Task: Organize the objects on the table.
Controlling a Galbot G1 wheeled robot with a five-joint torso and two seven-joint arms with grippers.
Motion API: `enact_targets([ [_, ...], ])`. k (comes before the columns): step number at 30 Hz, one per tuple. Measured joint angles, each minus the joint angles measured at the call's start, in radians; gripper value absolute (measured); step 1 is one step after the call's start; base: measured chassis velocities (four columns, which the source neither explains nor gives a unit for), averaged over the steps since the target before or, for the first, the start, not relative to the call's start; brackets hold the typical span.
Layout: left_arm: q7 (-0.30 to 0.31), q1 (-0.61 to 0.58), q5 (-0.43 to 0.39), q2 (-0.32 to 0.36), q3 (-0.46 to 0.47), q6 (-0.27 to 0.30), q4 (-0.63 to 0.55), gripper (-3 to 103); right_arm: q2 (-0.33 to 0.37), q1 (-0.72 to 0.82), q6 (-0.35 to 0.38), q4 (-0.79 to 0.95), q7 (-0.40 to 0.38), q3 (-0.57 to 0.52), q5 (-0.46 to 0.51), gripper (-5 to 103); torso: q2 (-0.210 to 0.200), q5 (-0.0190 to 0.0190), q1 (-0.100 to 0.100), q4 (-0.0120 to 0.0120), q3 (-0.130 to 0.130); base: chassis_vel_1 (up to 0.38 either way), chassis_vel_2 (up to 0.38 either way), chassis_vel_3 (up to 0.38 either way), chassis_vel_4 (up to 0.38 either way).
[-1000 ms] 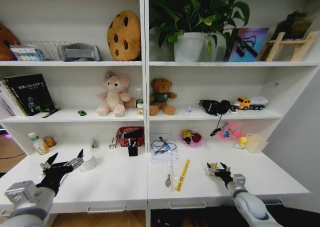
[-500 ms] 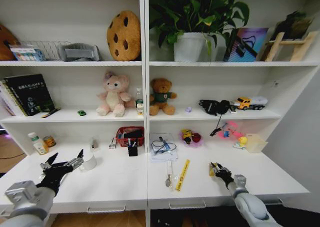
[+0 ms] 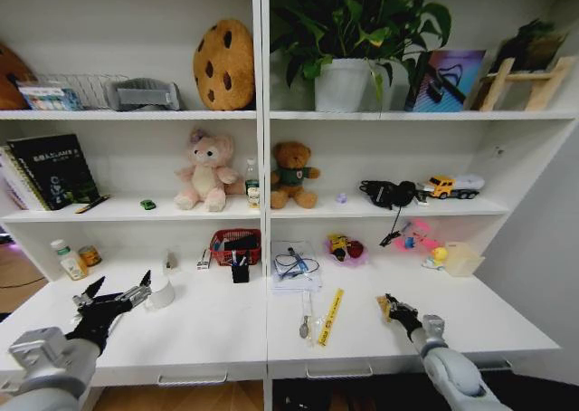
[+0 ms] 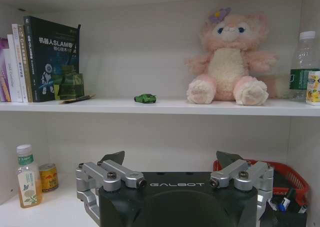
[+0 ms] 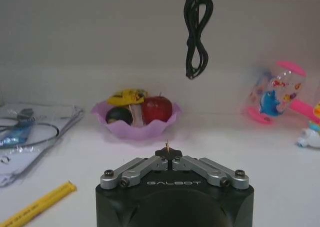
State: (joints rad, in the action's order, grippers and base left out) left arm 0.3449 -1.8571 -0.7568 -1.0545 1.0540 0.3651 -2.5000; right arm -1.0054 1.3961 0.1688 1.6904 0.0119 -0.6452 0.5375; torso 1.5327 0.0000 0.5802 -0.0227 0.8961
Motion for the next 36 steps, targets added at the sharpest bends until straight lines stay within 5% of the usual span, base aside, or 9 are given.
enact_targets([
  [6, 0.000, 0.000, 0.000, 0.000, 0.000, 0.000, 0.000, 100, 0.075, -0.135, 0.023, 0.019, -0.008, 0.041, 0.072, 0, 0.000, -0.0001, 0.000, -0.0001, 0.000, 0.000, 0.000, 0.000, 0.000],
  [12, 0.000, 0.000, 0.000, 0.000, 0.000, 0.000, 0.000, 100, 0.091, -0.421, -0.013, -0.165, -0.001, 0.211, 0.116, 0, 0.000, 0.0001, 0.000, 0.0001, 0.000, 0.000, 0.000, 0.000, 0.000],
  [20, 0.000, 0.000, 0.000, 0.000, 0.000, 0.000, 0.000, 100, -0.015, -0.775, -0.123, -0.538, 0.033, 0.428, 0.039, 0, 0.000, 0.0002, 0.000, 0.0005, 0.000, 0.000, 0.000, 0.000, 0.000],
  [36, 0.000, 0.000, 0.000, 0.000, 0.000, 0.000, 0.000, 100, -0.153, -0.867, -0.303, -0.851, 0.060, 0.448, -0.065, 0, 0.000, 0.0001, 0.000, 0.0003, 0.000, 0.000, 0.000, 0.000, 0.000],
])
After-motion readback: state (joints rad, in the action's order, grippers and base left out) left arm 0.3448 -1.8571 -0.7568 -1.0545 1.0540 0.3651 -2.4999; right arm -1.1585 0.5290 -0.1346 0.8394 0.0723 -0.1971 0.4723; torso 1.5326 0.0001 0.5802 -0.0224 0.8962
